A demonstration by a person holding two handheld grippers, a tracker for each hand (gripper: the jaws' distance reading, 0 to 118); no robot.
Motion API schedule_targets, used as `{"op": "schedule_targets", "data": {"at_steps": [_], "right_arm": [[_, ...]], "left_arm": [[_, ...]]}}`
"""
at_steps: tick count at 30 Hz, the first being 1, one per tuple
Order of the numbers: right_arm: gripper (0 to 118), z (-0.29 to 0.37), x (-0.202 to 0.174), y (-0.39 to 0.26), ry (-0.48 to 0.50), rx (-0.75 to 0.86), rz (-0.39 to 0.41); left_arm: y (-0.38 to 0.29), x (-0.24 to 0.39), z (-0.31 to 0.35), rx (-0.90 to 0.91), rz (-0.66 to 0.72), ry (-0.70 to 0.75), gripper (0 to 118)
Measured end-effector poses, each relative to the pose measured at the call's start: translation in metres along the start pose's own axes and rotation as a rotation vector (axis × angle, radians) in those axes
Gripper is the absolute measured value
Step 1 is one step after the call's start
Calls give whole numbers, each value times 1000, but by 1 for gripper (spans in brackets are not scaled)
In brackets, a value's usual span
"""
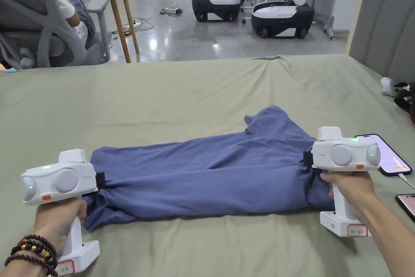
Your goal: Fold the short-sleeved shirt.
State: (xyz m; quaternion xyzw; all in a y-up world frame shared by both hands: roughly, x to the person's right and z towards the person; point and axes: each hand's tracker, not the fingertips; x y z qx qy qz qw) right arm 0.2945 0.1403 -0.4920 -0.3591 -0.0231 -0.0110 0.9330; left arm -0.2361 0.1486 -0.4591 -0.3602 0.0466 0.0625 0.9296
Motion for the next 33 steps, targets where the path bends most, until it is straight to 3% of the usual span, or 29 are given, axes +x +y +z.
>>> {"op": "schedule_targets", "data": {"at_steps": [2,3,4,5,6,7,8,12,13,14,15,16,24,25,28,29,30,33], "right_arm": [[7,-8,2,-2,-9,-5,21],[18,-1,0,-3,-17,14,30],[45,7,-1,-3,-26,32,30],[93,14,-1,-4,-31,63,5],[118,30,-2,-8,-22,85,0],[116,48,-6,-11,-11,147,3],[107,66,-12,-16,-18,153,18],[98,113,-29,-48,-4,147,120],[86,120,-32,-55,-8,149,118],[52,125,-37,-61,-15,151,124],[6,130,-41,-67,-25,158,138],[0,133,-44,-71,-37,156,143],[0,162,-45,-92,8,174,105],[0,163,-44,-89,17,172,99],[0,160,-47,-92,29,170,107],[0,158,-46,-87,35,169,114],[0,155,-46,-88,45,164,118],[0,146,-45,-86,57,145,113]], "left_arm": [[-1,1,1,0,0,3,4],[-2,2,8,17,4,5,6],[-2,2,14,34,6,3,17],[-3,1,22,56,-1,-3,53],[-3,0,32,71,-8,-13,85],[-5,-1,42,82,-17,-16,112],[-9,-1,59,118,-19,-23,118],[-37,-1,106,190,-19,-44,112],[-44,0,113,189,-21,-40,105],[-53,1,121,192,-28,-32,80],[-59,1,126,201,-40,-23,40],[-66,2,130,208,-54,-13,0],[-84,-6,134,167,-2,-25,0],[-81,-7,130,168,-4,-20,5],[-71,-13,115,153,-4,-30,111],[-67,-13,104,122,-7,-28,118],[-65,-14,92,79,-5,-9,118],[-62,-13,72,38,-4,1,101]]}}
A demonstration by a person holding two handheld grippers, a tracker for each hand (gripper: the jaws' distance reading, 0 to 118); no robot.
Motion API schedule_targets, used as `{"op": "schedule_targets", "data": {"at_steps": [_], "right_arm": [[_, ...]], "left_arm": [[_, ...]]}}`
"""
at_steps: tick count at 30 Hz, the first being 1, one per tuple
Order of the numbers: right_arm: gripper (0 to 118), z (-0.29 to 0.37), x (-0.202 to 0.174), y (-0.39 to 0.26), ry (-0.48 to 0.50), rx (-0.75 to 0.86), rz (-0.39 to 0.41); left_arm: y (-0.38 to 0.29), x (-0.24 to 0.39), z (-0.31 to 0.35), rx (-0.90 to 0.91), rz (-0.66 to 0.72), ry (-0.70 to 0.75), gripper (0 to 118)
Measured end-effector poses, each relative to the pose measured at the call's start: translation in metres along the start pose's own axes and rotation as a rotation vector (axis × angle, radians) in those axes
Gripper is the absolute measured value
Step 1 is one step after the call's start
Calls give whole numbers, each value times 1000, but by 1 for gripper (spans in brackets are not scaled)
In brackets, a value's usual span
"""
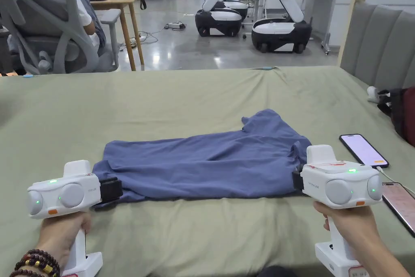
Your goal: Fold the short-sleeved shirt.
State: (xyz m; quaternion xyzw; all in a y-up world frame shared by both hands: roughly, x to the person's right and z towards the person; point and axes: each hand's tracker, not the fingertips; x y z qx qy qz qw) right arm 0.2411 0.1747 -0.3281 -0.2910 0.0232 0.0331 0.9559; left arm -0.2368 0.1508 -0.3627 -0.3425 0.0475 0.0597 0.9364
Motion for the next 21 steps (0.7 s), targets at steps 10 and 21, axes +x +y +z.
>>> {"op": "schedule_targets", "data": {"at_steps": [10,21], "right_arm": [[33,-31,14,10,-24,-60,39],[64,-81,62,3,-106,-237,-94]], "left_arm": [[3,7,-7,-77,-79,58,1],[2,0,-2,-55,-70,26,1]]}}
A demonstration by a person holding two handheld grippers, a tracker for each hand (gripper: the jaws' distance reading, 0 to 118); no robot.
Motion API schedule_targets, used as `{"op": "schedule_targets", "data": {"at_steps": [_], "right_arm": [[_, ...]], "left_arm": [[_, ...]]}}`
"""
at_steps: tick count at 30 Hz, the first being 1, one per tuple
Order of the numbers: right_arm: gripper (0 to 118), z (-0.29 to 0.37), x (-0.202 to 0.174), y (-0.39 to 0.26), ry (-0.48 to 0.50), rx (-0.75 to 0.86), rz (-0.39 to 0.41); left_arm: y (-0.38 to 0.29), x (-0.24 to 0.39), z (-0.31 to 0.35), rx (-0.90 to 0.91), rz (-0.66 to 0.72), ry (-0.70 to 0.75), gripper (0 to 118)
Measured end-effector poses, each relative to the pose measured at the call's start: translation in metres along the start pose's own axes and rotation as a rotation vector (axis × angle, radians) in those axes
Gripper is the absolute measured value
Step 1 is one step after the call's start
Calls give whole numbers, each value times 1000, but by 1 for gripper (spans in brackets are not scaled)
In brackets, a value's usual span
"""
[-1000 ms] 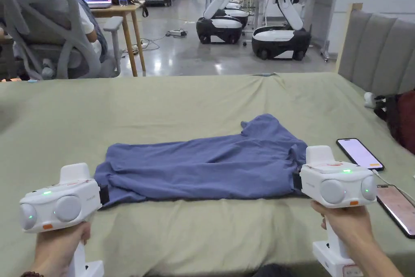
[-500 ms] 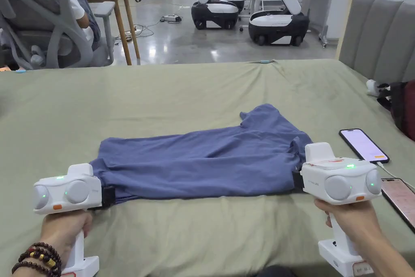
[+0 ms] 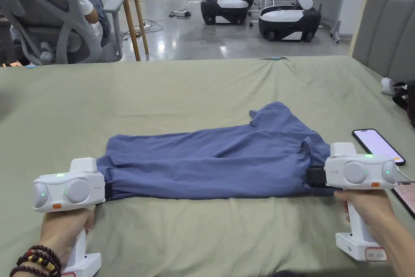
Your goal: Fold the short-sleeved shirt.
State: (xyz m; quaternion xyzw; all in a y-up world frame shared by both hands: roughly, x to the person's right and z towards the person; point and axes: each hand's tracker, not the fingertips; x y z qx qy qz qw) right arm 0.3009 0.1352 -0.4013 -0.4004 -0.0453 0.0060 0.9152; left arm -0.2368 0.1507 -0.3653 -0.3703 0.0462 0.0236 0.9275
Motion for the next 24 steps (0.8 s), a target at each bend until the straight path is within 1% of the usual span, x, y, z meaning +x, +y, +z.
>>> {"op": "schedule_targets", "data": {"at_steps": [1,2,3,4,5,6,7,8,11,14,16,21,24], "right_arm": [[57,-5,4,-4,0,-34,-4],[45,-11,8,-10,51,-57,-21],[21,-4,4,-12,77,14,-42],[8,1,3,-10,69,4,-18],[8,5,0,-6,122,8,5],[8,5,-4,-4,145,6,17],[8,3,-9,-3,81,-5,63],[8,3,-11,-3,65,6,103],[8,18,-9,-8,70,46,38],[8,41,-6,-15,75,67,23],[8,58,-6,-21,68,81,31],[8,97,-5,-47,50,69,74],[9,92,-3,-64,48,22,88]], "left_arm": [[0,0,0,2,-1,-1,1],[-1,0,0,6,-4,-3,1],[-2,0,-1,6,-12,-4,1],[-3,0,-1,6,-21,-4,1],[-2,1,-3,4,-24,-3,1],[-2,1,-3,1,-25,-1,1],[-2,1,-2,0,-24,1,1],[-2,1,2,6,-28,2,1],[-1,0,16,41,-56,-5,1],[-2,-4,34,63,-73,-27,0],[-6,-5,51,55,-61,-57,0],[-33,-8,88,78,-113,-68,0],[-51,-13,86,47,-117,-78,0]]}}
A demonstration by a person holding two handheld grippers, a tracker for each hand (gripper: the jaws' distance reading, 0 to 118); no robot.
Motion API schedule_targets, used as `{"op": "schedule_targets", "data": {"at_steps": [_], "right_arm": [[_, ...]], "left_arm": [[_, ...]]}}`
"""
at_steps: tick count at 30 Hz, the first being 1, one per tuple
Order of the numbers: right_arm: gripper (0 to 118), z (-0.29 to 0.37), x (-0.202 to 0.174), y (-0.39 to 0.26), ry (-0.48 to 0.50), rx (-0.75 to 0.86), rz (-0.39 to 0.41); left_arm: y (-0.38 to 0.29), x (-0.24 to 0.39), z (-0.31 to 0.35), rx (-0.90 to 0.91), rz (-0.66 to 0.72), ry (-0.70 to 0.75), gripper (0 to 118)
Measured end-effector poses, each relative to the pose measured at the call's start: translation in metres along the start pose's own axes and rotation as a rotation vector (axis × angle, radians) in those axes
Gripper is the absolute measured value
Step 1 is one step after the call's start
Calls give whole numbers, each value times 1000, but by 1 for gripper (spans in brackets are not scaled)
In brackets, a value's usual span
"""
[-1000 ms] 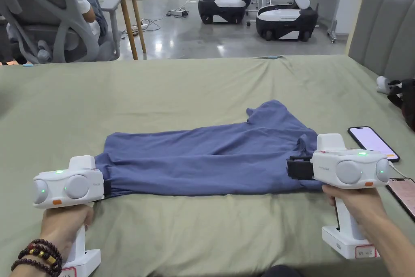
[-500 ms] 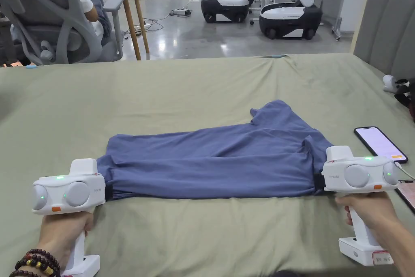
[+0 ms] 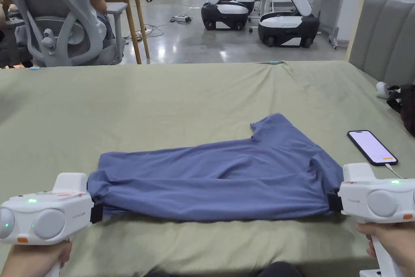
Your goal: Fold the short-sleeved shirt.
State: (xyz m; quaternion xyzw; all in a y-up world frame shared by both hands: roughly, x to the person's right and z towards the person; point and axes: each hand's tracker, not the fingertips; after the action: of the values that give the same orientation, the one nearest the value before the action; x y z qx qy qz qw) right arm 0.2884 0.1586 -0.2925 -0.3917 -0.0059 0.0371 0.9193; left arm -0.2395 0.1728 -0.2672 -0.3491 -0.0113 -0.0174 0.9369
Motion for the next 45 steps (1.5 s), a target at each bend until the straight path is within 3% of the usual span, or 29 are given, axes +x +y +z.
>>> {"op": "schedule_targets", "data": {"at_steps": [4,6,7,8,9,10,12,15,16,18,19,26,27,28,29,30,31,34,37,38,39,41,45], "right_arm": [[25,-32,0,-16,13,-40,3],[66,-23,-2,-9,-14,-11,45],[89,-20,-1,-4,-31,-35,63],[111,-16,1,3,-45,-66,75],[115,-9,3,10,-44,-68,69],[114,-2,4,15,-42,-60,65],[114,21,4,28,-20,104,45],[109,41,-7,44,-46,180,37],[95,45,-11,48,-26,201,40],[19,46,-19,54,-6,231,56],[0,45,-23,56,-14,226,54],[0,30,-40,69,22,242,59],[0,27,-39,71,25,241,64],[0,22,-40,72,34,238,67],[0,17,-41,74,45,232,65],[0,12,-41,75,51,227,61],[0,8,-40,76,57,222,55],[0,-10,-40,77,75,192,59],[0,-26,-38,78,64,163,68],[0,-31,-38,78,58,153,68],[0,-36,-36,80,53,143,69],[0,-45,-33,86,48,128,83],[0,-69,-19,129,27,133,83]], "left_arm": [[-18,-1,-26,-55,15,0,1],[-24,2,-31,-51,16,2,13],[-22,3,-29,-37,11,15,30],[-17,3,-27,-28,7,22,73],[-10,4,-22,-24,6,35,104],[-4,4,-19,-19,9,60,118],[13,3,0,119,34,50,118],[40,10,15,154,33,80,98],[46,13,17,159,22,84,81],[55,22,21,188,-27,104,1],[58,26,22,195,-31,104,0],[110,24,-21,173,28,29,2],[121,20,-39,161,40,28,18],[130,16,-57,142,49,29,47],[136,8,-80,104,75,16,93],[143,2,-106,47,79,21,115],[147,-1,-126,1,77,53,118],[151,-12,-173,-51,85,100,84],[143,-20,-203,-148,108,143,78],[139,-21,-209,-158,117,138,50],[134,-22,-210,-156,129,107,31],[134,-17,-202,-104,109,133,5],[138,-7,-190,-101,54,128,1]]}}
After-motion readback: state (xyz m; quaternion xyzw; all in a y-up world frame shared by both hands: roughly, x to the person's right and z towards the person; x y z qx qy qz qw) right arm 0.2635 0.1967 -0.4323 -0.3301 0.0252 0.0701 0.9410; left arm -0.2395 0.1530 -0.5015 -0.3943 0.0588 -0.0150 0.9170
